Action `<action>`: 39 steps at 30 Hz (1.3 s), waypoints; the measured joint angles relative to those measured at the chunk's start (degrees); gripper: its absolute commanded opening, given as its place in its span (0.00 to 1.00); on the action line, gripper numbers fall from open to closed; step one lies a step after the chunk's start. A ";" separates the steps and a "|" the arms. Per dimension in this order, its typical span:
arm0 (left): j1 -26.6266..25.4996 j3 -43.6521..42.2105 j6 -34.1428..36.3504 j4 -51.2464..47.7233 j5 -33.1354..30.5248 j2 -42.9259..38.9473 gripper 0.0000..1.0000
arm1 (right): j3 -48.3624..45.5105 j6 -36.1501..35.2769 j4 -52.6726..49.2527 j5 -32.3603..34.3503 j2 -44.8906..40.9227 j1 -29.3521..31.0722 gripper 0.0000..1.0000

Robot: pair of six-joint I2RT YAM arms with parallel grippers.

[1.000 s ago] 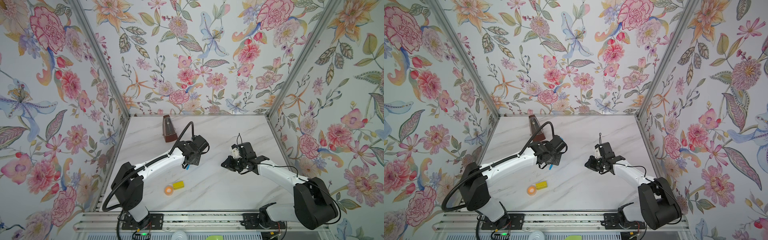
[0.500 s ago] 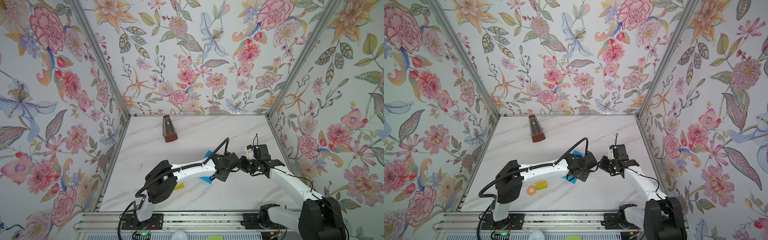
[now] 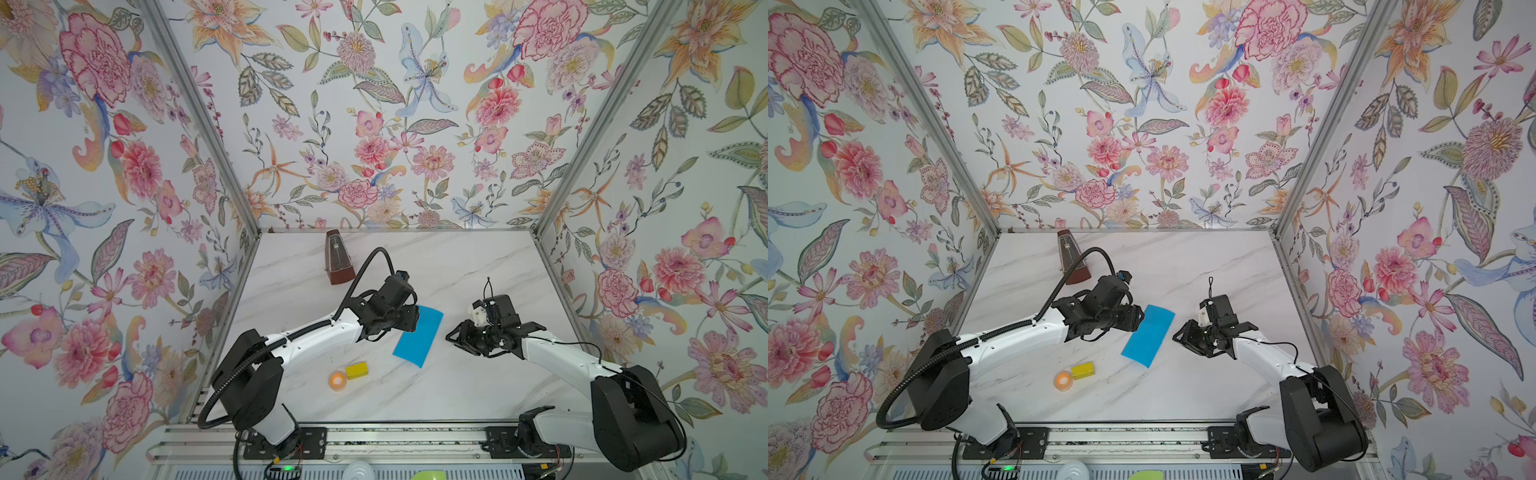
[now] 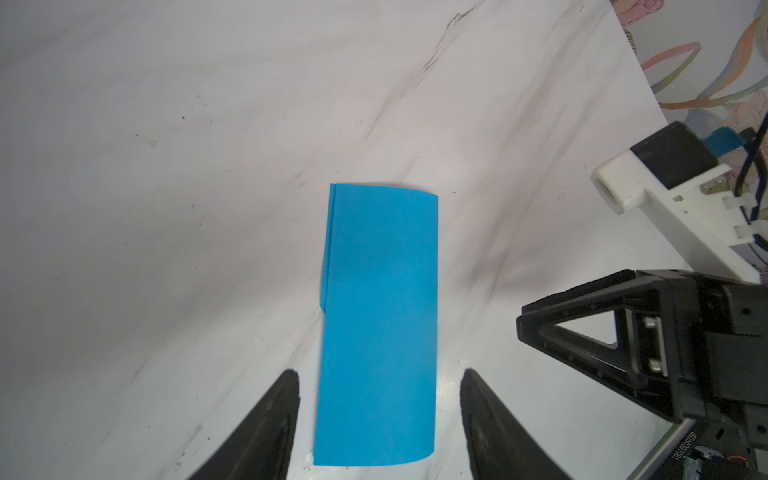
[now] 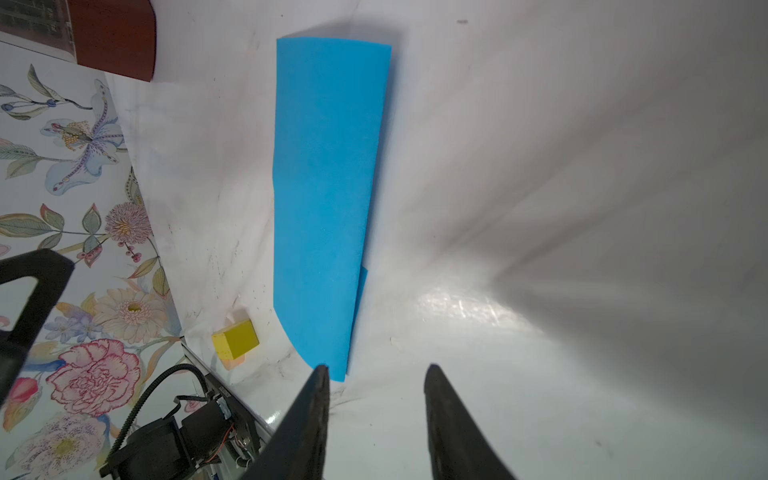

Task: Fold a paper plane with a square sheet of paper (fold left side to right side)

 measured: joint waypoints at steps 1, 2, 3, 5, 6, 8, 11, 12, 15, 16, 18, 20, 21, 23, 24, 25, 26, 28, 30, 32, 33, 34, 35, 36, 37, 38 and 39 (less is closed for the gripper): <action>0.98 -1.77 0.02 1.36 0.98 -0.59 0.64 | 0.50 0.28 0.74 -0.07 1.88 0.07 0.39; 1.92 -3.54 0.02 2.54 1.79 -1.29 0.62 | 1.11 0.46 1.29 -0.17 3.37 0.07 0.39; 2.80 -5.29 0.09 3.67 2.49 -2.05 0.60 | 2.08 0.63 1.97 -0.24 5.25 0.13 0.37; 4.15 -7.67 0.31 5.33 2.99 -3.39 0.59 | 4.28 0.63 3.34 -0.22 8.90 0.28 0.33; 4.72 -8.44 0.46 5.99 3.08 -3.91 0.58 | 5.73 0.55 3.85 -0.24 10.97 0.37 0.31; 5.31 -8.83 0.96 6.64 2.95 -4.46 0.55 | 8.48 0.11 4.98 -0.20 14.69 0.52 0.28; 5.88 -9.07 1.88 8.09 2.82 -4.61 0.52 | 12.50 -0.94 5.73 -0.22 19.63 0.98 0.22; 6.01 -9.46 2.08 8.79 2.86 -4.63 0.51 | 14.19 -1.55 5.57 -0.22 21.44 1.22 0.21; 6.25 -11.26 2.36 9.92 3.61 -4.94 0.50 | 18.78 -3.48 4.81 -0.09 25.97 1.97 0.18; 6.38 -12.02 2.36 10.19 3.76 -5.05 0.49 | 20.22 -4.26 4.48 -0.07 27.36 2.29 0.17; 6.67 -13.40 2.34 10.78 3.96 -5.42 0.49 | 22.64 -5.84 3.61 -0.37 29.73 2.99 0.17; 6.99 -14.69 2.21 11.17 4.31 -5.99 0.48 | 24.61 -7.43 2.91 -1.42 31.58 3.63 0.17; 7.10 -15.41 1.88 11.54 4.63 -6.40 0.48 | 25.46 -8.41 2.51 -1.84 32.22 4.11 0.17; 7.23 -16.55 1.42 12.17 5.25 -7.23 0.48 | 27.08 -10.25 1.51 -2.82 33.35 5.05 0.17; 7.23 -17.33 0.96 12.74 5.46 -7.85 0.48 | 27.54 -11.17 0.96 -3.23 33.68 5.60 0.17; 7.28 -18.23 0.37 13.29 5.64 -8.52 0.48 | 27.87 -11.85 0.39 -3.45 33.86 6.12 0.16; 7.28 -18.84 -0.11 13.70 5.81 -9.01 0.48 | 28.06 -12.46 -0.20 -3.58 33.88 6.58 0.17; 7.34 -20.00 -1.40 14.60 6.51 -9.57 0.48 | 28.24 -13.40 -1.44 -3.67 33.86 7.39 0.18; 7.37 -21.24 -2.56 15.65 6.91 -9.70 0.48 | 28.28 -13.92 -2.12 -3.41 33.57 7.89 0.20; 7.39 -22.75 -3.63 16.39 6.97 -9.86 0.48 | 28.26 -14.14 -3.50 -2.91 32.74 8.33 0.23; 7.39 -23.61 -4.22 16.68 7.10 -9.94 0.49 | 28.24 -14.10 -4.15 -2.69 32.15 8.59 0.24; 7.39 -24.46 -4.83 16.81 7.26 -9.99 0.49 | 28.15 -14.08 -4.44 -2.40 31.50 8.79 0.25; 7.39 -25.11 -5.31 17.09 7.41 -10.03 0.50 | 28.04 -14.03 -4.83 -1.97 30.53 9.07 0.26; 7.45 -25.86 -5.81 17.44 7.82 -10.10 0.50 | 27.78 -13.81 -4.85 -1.64 29.46 9.44 0.26; 7.56 -26.58 -6.29 17.97 8.26 -10.19 0.51 | 27.43 -13.60 -4.87 -1.36 28.33 9.88 0.26; 7.69 -27.08 -6.73 18.29 8.63 -10.19 0.52 | 27.15 -13.20 -4.90 -1.01 27.43 10.32 0.26; 7.98 -27.71 -7.23 18.71 9.18 -10.19 0.54 | 26.62 -12.74 -4.87 -0.52 26.14 10.93 0.26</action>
